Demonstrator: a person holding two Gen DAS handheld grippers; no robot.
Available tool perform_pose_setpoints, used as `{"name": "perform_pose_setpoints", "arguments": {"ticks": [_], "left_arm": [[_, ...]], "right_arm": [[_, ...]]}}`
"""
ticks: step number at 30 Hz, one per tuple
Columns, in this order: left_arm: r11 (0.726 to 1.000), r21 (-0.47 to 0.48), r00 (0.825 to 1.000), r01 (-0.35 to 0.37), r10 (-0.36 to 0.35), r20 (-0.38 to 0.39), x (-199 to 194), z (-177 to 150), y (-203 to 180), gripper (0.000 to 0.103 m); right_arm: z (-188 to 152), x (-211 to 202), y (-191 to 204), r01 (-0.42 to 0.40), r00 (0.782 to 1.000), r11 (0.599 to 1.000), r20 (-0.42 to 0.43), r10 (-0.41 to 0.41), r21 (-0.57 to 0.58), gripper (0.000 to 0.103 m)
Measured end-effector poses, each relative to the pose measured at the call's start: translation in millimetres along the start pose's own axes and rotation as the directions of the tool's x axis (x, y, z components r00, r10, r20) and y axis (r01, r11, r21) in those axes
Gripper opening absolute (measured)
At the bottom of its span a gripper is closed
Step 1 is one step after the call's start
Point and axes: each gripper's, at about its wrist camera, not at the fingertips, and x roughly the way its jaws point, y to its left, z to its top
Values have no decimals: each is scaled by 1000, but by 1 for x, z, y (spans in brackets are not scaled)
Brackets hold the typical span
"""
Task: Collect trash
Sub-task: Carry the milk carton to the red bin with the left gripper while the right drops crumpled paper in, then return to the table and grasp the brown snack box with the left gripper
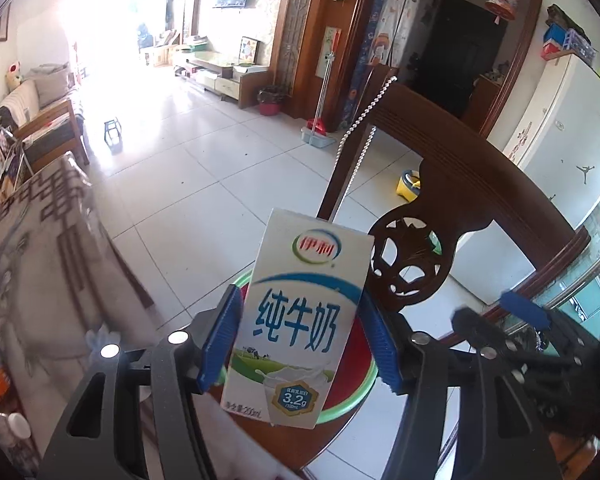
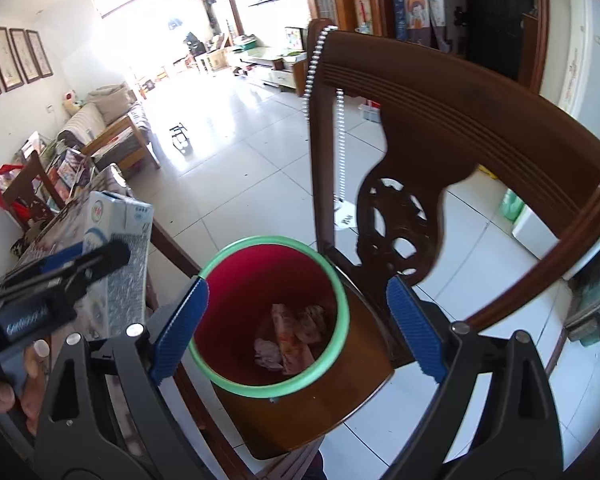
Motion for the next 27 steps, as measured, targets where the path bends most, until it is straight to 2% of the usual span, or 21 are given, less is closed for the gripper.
{"name": "perform_pose_setpoints", "arguments": {"ticks": [1, 2, 7, 12, 19, 24, 27], "left_arm": [[1000, 4, 1000, 4, -4, 1, 3, 2, -2, 81], [1000, 7, 1000, 4, -4, 5, 4, 3, -4, 83], [1000, 19, 1000, -9, 9, 24, -11, 2, -2, 83], [999, -27, 997, -46, 48, 55, -54, -11, 31, 83], [982, -151, 984, -114, 132, 118, -127, -41, 94, 86], [953, -245, 969, -178, 214, 127, -175, -77, 146, 87], [930, -301, 961, -214, 255, 107, -197, -101, 177, 87]], "right_arm": [[-2, -2, -4, 7, 1000, 1000, 1, -7, 11, 89], [-3, -4, -6, 12, 1000, 1000, 1, -13, 17, 89], [-12, -15, -3, 18, 1000, 1000, 6, -18, 25, 89], [-16, -15, 26, -29, 1000, 1000, 3, 29, -5, 89], [-21, -20, 104, -134, 991, 985, -4, 134, -107, 90], [-37, -26, 164, -195, 981, 963, -23, 194, -188, 90], [-52, -29, 200, -236, 972, 946, -54, 230, -223, 90]]}}
